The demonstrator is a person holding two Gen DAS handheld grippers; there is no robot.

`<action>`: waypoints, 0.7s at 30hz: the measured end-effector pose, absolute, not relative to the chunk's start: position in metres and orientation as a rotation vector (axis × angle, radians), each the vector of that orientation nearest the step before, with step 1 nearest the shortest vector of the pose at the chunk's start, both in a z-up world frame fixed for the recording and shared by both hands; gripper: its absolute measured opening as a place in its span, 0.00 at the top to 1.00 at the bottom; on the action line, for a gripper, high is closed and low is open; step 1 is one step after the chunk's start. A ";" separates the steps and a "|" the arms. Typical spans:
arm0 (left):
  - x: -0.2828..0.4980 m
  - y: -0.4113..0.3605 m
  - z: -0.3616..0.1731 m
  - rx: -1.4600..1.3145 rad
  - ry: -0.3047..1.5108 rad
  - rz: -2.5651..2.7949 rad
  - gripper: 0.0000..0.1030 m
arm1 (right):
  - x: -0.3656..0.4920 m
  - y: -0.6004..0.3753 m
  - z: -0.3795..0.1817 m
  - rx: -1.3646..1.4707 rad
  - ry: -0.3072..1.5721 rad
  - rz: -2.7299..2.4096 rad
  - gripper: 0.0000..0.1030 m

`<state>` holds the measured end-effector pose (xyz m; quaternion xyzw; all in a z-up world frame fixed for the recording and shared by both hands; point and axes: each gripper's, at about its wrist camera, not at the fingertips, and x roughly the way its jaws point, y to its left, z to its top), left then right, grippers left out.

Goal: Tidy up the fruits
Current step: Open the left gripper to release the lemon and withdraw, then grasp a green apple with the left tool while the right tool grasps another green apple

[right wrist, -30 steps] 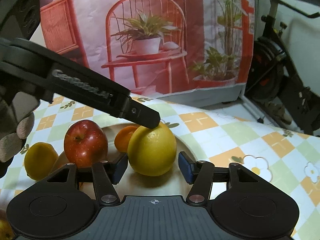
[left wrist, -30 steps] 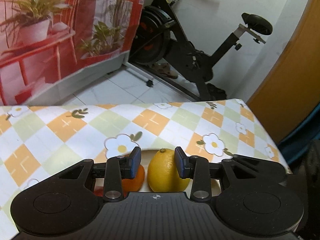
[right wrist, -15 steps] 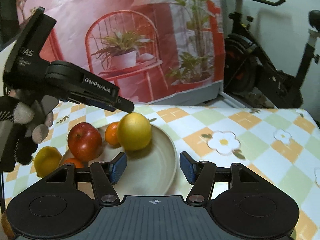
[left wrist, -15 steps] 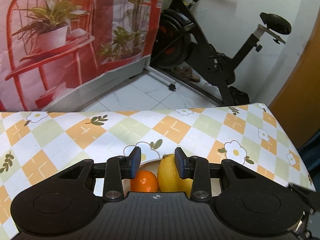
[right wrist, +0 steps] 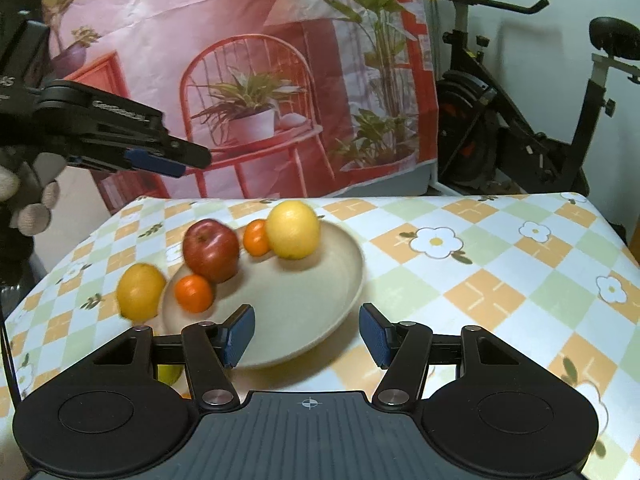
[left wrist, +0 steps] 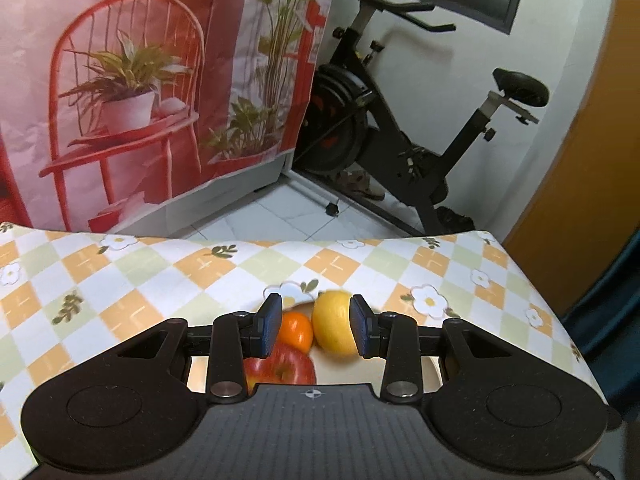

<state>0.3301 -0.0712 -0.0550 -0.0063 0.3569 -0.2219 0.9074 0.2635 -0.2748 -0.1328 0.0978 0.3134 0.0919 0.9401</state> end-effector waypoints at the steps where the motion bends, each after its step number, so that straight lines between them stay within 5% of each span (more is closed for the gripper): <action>1: 0.323 -0.068 -0.055 -0.014 0.734 -0.459 0.62 | 0.259 -0.272 -0.132 0.196 0.639 0.193 0.47; 21: 0.228 0.000 -0.082 -0.114 0.773 -0.425 0.62 | 0.200 -0.203 -0.136 0.062 0.696 0.321 0.47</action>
